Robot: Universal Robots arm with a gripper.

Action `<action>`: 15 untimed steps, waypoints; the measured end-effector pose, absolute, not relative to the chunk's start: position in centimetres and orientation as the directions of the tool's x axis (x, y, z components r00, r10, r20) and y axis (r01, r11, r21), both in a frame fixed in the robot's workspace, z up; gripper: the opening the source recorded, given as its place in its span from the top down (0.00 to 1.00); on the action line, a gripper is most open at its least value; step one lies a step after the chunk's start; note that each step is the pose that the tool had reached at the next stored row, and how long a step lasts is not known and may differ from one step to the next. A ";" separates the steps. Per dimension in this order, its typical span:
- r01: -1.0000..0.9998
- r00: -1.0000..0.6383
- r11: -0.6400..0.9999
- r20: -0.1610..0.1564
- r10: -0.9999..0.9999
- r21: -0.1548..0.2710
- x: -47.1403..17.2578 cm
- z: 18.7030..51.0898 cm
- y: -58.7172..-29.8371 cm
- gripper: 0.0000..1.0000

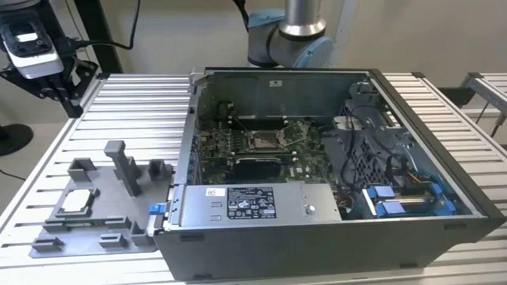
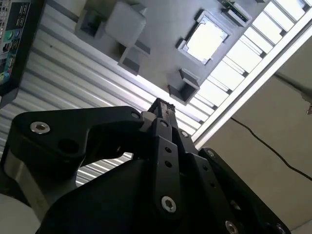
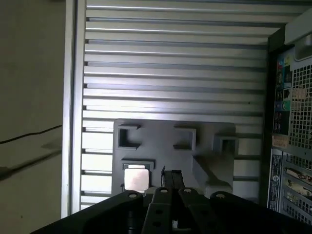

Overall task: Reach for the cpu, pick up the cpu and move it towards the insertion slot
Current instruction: 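Reach for the cpu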

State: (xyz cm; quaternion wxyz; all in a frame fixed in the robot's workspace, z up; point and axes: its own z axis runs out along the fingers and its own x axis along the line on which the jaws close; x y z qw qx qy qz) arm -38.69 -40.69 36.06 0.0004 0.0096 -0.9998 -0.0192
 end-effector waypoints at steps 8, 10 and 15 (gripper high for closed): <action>-0.019 -1.000 0.999 0.000 -0.019 0.041 -39.5 36.0 -41.7 1.00; -0.019 -1.000 0.999 0.000 -0.019 0.042 -39.7 36.0 -42.0 1.00; -0.019 -1.000 0.999 0.000 -0.019 0.043 -40.2 36.0 -42.6 1.00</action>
